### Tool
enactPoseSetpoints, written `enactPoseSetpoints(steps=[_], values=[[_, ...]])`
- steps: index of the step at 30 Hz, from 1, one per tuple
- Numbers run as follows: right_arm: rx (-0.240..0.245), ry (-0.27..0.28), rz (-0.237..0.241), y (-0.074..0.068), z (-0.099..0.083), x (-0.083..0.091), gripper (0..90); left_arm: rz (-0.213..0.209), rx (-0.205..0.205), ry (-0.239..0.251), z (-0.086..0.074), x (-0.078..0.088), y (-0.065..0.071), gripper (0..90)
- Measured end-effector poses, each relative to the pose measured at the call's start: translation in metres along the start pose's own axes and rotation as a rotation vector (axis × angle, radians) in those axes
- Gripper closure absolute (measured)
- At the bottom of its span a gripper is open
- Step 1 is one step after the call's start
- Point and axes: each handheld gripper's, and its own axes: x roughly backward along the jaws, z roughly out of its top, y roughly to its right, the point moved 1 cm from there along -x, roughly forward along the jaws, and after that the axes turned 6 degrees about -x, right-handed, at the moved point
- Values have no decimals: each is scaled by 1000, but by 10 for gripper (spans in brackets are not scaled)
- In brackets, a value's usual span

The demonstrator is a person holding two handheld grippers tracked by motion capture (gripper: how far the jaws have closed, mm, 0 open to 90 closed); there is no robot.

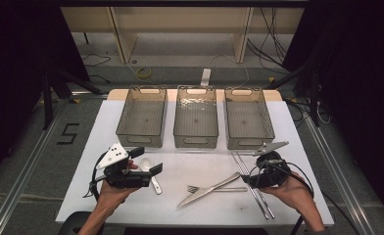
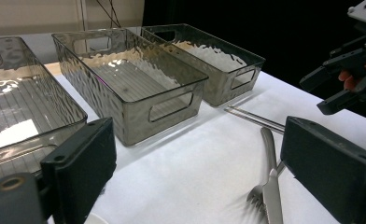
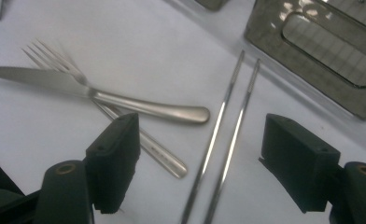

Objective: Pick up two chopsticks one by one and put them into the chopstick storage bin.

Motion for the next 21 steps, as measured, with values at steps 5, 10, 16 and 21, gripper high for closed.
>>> enactPoseSetpoints(steps=[5, 10, 16, 21], values=[[-8, -53, -32, 4, 2, -3, 326, -2, 1, 2, 0, 0, -1, 99], [1, -110, -53, 4, 1, -8, 373, -2, -1, 2, 0, 0, 0, 99], [1, -178, -64, 5, -3, -15, 453, -5, -11, -5, 0, 0, 0, 99], [-18, -223, -75, 11, -8, -21, 529, -6, -15, -7, 0, -1, 0, 99]])
